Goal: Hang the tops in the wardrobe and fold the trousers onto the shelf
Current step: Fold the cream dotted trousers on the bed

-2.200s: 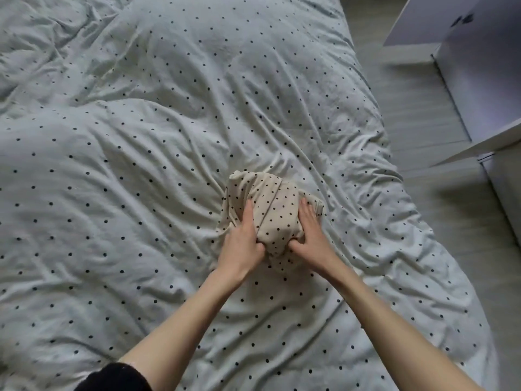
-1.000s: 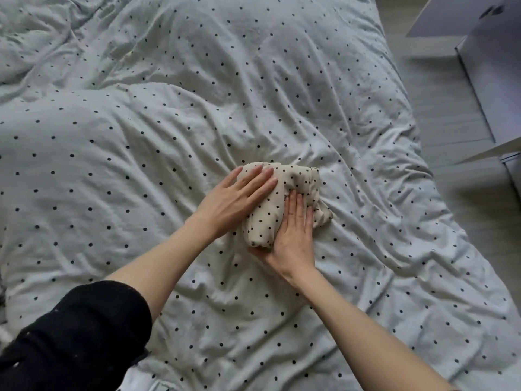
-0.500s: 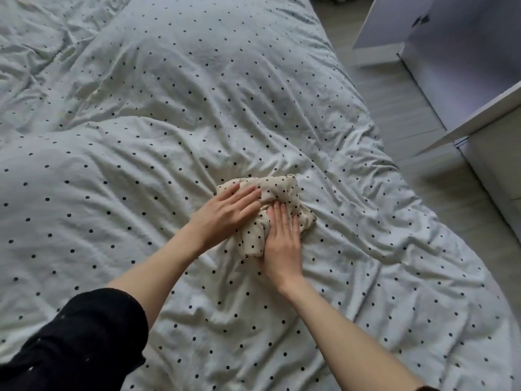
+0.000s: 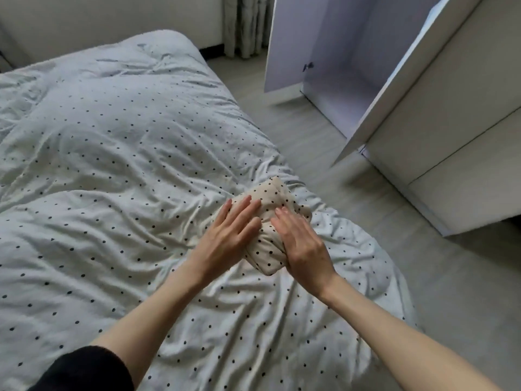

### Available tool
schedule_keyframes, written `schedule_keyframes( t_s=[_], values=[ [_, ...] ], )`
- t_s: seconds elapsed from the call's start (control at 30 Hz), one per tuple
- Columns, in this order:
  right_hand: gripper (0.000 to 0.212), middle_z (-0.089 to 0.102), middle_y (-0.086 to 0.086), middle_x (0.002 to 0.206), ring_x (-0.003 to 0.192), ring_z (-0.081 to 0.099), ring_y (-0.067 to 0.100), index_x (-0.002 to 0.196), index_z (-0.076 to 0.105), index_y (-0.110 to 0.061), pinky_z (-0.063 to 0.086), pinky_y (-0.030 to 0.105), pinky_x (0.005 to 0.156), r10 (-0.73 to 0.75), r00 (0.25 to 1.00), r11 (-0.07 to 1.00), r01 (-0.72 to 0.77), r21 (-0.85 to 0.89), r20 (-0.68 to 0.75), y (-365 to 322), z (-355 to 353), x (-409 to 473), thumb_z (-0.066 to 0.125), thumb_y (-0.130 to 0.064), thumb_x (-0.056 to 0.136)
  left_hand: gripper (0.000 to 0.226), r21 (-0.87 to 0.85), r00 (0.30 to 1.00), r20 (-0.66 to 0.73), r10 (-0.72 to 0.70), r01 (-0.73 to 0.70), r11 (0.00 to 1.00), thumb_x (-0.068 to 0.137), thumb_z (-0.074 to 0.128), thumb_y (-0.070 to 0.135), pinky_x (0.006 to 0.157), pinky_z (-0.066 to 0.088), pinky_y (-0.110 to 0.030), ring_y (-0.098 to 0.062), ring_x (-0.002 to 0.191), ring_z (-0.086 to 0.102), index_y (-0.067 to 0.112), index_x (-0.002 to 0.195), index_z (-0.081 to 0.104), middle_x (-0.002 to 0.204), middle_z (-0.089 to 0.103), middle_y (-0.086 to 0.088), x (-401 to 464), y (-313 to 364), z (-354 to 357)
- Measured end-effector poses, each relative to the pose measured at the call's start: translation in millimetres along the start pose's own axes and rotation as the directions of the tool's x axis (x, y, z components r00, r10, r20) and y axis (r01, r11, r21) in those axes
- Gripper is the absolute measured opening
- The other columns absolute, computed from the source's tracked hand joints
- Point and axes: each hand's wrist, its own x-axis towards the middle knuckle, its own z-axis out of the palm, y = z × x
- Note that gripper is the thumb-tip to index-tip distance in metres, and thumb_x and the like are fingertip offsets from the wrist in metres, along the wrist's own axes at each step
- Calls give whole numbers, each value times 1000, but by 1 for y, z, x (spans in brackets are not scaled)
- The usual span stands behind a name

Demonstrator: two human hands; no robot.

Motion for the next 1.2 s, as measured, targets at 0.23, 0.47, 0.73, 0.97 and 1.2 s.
schedule_keyframes(
  t_s=[0.23, 0.47, 0.73, 0.97, 1.2],
  values=[
    [34, 60, 24, 123, 115, 57, 37, 114, 63, 8, 52, 49, 88, -27, 996, 989, 14, -150, -86, 111, -104, -40, 43, 1, 88, 19, -92, 981, -105, 161, -171, 981, 99, 37, 14, 96, 42, -61, -45, 122, 47, 4, 115, 39, 129, 53, -28, 129, 90, 20],
    [34, 58, 27, 124, 116, 56, 40, 112, 63, 11, 51, 52, 89, -40, 989, 960, -2, -281, -142, 306, -194, -126, 60, 0, 80, 39, -110, 959, -133, 251, -266, 958, 80, 66, -2, 91, 48, -52, -38, 113, 58, 5, 110, 43, 119, 61, -23, 287, 236, 106],
    [31, 62, 23, 121, 114, 59, 36, 112, 64, 9, 52, 49, 88, -39, 992, 961, 5, -278, -117, 479, -253, -167, 54, 1, 83, 48, -221, 980, -58, 191, -200, 955, 74, 75, 2, 90, 48, -50, -37, 112, 58, 6, 109, 42, 118, 60, -23, 420, 337, 186],
    [34, 61, 23, 121, 113, 60, 36, 113, 62, 10, 52, 50, 88, -114, 990, 980, 100, -170, -80, 552, -227, -112, 52, 0, 82, 54, -207, 997, -37, 64, -71, 976, 72, 77, 6, 94, 46, -51, -39, 115, 55, 7, 112, 41, 121, 58, -23, 469, 303, 225],
    [36, 64, 20, 118, 109, 63, 32, 111, 65, 7, 54, 44, 84, -284, 956, 953, 274, -127, -70, 589, -182, 21, 46, 1, 82, 71, -176, 993, -48, -109, 99, 979, 59, 85, 3, 90, 48, -56, -42, 112, 57, 7, 113, 40, 119, 59, -26, 510, 208, 225]
  ],
)
